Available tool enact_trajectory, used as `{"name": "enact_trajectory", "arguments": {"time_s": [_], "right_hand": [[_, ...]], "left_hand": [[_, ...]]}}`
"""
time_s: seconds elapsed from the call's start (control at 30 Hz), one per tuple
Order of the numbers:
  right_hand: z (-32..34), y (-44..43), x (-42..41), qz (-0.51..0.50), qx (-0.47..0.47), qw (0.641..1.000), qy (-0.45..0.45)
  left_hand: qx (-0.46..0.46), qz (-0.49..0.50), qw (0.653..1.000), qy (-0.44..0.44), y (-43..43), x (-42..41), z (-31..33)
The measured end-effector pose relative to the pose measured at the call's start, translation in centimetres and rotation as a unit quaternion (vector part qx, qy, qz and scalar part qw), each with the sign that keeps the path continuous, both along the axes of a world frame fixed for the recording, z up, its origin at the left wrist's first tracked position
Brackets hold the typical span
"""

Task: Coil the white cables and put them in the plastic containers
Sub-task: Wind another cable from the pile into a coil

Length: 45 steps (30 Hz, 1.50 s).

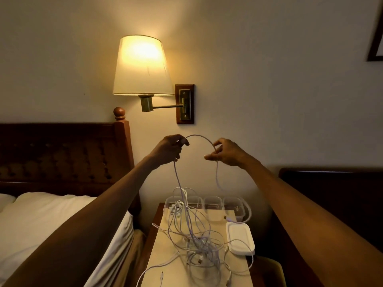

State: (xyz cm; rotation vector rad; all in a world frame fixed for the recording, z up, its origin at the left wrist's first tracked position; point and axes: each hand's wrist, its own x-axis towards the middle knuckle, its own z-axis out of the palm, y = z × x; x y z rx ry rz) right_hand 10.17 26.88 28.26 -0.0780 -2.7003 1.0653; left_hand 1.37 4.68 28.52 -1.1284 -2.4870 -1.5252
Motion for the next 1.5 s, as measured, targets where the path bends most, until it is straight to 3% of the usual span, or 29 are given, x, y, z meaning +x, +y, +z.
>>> {"name": "enact_trajectory", "arguments": {"time_s": [0.1, 0.17, 0.37, 0.5, 0.67, 0.83, 0.93, 1.03, 1.2, 1.3, 1.4, 1.5], "right_hand": [[1.5, -1.3, 0.3, 0.060, -0.071, 0.995, 0.048], [2.3, -2.0, 0.5, 0.062, -0.073, 0.992, 0.078], [3.1, -1.7, 0.2, -0.021, -0.041, 0.975, 0.219], [3.3, -1.1, 0.0, -0.082, -0.064, 0.958, 0.269], [2.6, 0.1, -0.3, -0.138, -0.081, 0.958, 0.237], [2.5, 0.8, 0.5, -0.075, -0.150, 0.979, 0.118], [3.2, 0.3, 1.2, 0.011, -0.188, 0.979, 0.081], [3.8, -0.9, 1.2, 0.060, -0.156, 0.983, 0.073], [3.9, -2.1, 0.9, 0.081, -0.064, 0.982, 0.160], [4.6, -2.3, 0.8, 0.069, -0.147, 0.960, 0.229], [4.8, -2.4, 0.6, 0.025, -0.198, 0.939, 0.280], [3.9, -1.3, 0.3, -0.035, -0.164, 0.950, 0.265]], "left_hand": [[-0.042, 0.044, 0.986, 0.154, 1.3, 0.7, 1.1], [-0.047, 0.058, 0.976, 0.202, 1.8, 1.2, 1.8], [-0.096, 0.051, 0.972, 0.207, 1.2, 1.0, 1.3], [-0.156, 0.021, 0.977, 0.142, 0.5, 0.5, -2.0], [-0.105, 0.019, 0.988, 0.114, 0.4, 0.8, -1.1], [0.009, 0.125, 0.971, 0.203, 0.2, 0.6, 2.2], [-0.001, 0.131, 0.967, 0.217, 0.4, 1.3, 2.8], [-0.033, 0.076, 0.975, 0.204, 0.7, 1.9, 2.2], [-0.088, 0.035, 0.962, 0.255, 0.4, 1.6, 1.3], [-0.132, 0.005, 0.975, 0.178, -0.3, 1.3, 0.0], [-0.184, -0.088, 0.978, -0.039, -1.0, 1.4, -1.4], [-0.082, -0.064, 0.982, -0.160, -1.3, 2.3, -0.6]]}}
